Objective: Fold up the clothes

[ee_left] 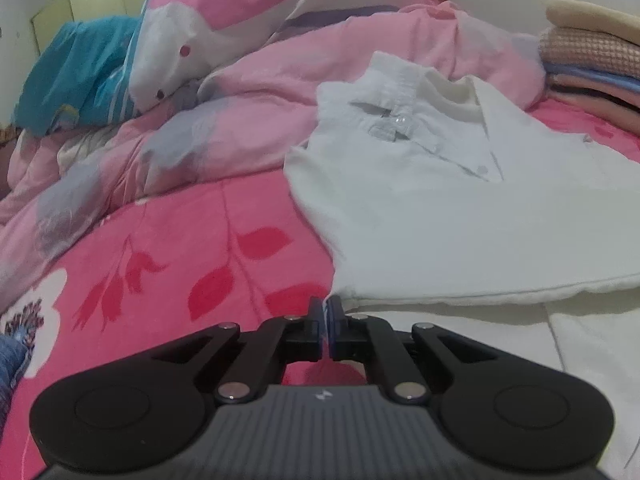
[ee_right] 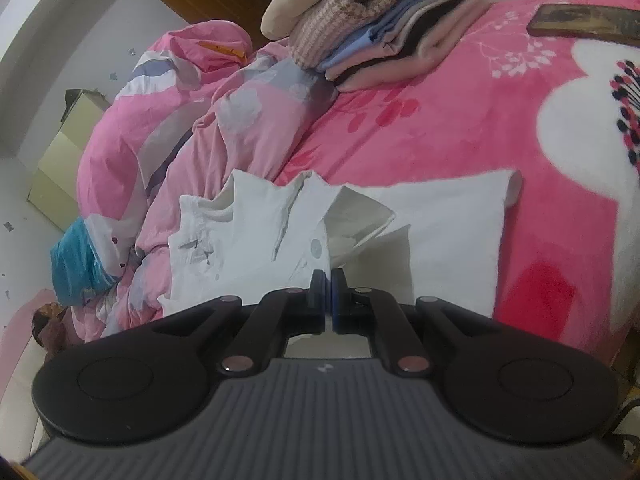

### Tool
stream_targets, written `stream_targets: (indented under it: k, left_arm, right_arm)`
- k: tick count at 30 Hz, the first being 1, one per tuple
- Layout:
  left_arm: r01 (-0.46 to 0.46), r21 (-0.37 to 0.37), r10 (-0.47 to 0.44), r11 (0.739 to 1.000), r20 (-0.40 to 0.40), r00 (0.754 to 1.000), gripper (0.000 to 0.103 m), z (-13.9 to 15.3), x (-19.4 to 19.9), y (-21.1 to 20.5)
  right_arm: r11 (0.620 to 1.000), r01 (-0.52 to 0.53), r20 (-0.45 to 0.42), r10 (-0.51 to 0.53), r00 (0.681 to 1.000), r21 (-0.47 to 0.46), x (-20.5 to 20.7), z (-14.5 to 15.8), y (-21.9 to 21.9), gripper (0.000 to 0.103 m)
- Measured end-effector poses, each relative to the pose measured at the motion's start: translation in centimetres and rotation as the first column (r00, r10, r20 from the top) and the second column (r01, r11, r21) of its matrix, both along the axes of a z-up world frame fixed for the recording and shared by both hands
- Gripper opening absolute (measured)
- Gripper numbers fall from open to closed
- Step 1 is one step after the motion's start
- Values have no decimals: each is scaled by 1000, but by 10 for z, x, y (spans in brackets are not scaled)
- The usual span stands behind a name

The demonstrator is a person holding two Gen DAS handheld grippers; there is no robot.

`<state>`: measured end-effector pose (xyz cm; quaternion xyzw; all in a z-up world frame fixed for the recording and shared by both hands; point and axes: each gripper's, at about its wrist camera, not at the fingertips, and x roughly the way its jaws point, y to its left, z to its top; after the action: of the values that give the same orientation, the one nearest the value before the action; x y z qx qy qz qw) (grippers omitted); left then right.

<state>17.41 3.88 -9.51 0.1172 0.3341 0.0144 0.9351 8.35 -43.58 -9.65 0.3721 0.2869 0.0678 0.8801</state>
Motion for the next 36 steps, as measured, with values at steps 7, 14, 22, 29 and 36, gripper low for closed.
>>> stream_targets:
  k: [7, 14, 22, 29, 36]
  left_arm:
    - [-6, -15, 5, 1000, -53, 999, 5, -9, 3, 3]
    - [-12, -19, 10, 1000, -67, 998, 22, -8, -1, 9]
    - [-65, -42, 62, 997, -63, 996, 27, 18, -25, 37]
    - [-206, 61, 198, 977, 118, 973, 32, 103, -57, 106]
    - [-103, 1, 102, 995, 139, 985, 43, 99, -43, 89]
  right_arm:
    - [999, 35, -118, -33, 992, 20, -5, -29, -4, 5]
    - [998, 58, -29, -58, 998, -24, -2, 2, -10, 6]
    - [987, -64, 67, 74, 995, -148, 58, 14, 28, 6]
    - [965, -112, -69, 99, 993, -235, 73, -18, 33, 6]
    - [948, -144, 30, 159, 987, -282, 45, 26, 50, 6]
